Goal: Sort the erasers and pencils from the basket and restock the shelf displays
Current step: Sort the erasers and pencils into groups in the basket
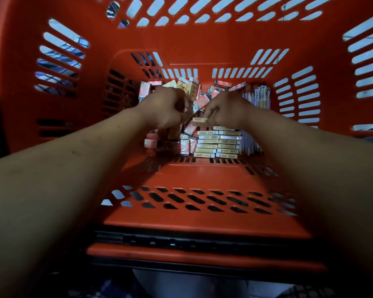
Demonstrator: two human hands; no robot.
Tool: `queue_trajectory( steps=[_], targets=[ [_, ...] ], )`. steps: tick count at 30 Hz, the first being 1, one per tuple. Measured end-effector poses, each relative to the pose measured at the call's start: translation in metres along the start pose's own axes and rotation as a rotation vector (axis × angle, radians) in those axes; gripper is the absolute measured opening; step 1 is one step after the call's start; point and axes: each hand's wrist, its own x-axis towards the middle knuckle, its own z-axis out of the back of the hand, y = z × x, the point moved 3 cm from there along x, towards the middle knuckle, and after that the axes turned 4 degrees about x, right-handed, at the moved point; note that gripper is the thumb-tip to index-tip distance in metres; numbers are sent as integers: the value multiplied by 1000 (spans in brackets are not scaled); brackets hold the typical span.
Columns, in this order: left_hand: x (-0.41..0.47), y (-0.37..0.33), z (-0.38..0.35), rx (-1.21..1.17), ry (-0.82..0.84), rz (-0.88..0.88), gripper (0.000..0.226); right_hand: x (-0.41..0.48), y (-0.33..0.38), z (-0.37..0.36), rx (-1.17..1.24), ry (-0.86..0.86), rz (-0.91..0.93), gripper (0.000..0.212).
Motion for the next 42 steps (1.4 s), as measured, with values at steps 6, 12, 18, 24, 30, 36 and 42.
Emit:
queue_trajectory(
  steps=[6, 12, 18, 24, 30, 36, 42],
  targets=[
    [4, -23, -16, 8, -7, -163, 12, -2, 0, -2, -122, 140, -69, 16],
    [4, -28, -40, 27, -26, -230, 23, -13, -22, 35, -205, -290, -199, 20],
    [3, -30, -41, 11, 12, -249, 23, -23, -31, 36, -289, -288, -259, 28],
    [6, -25, -41, 58, 97, -117, 28, -26, -18, 35, -379, -121, -275, 42],
    [4, -27, -43, 21, 97, -132, 20, -27, -7, 41, -452, -29, -268, 13],
    [4, -25, -43, -23, 101, -122, 20, -22, -20, 51, -156, -194, -322, 25],
    [1, -25, -41, -19, 80, -188, 21, -22, -20, 50, -105, -278, -340, 19]
  ],
)
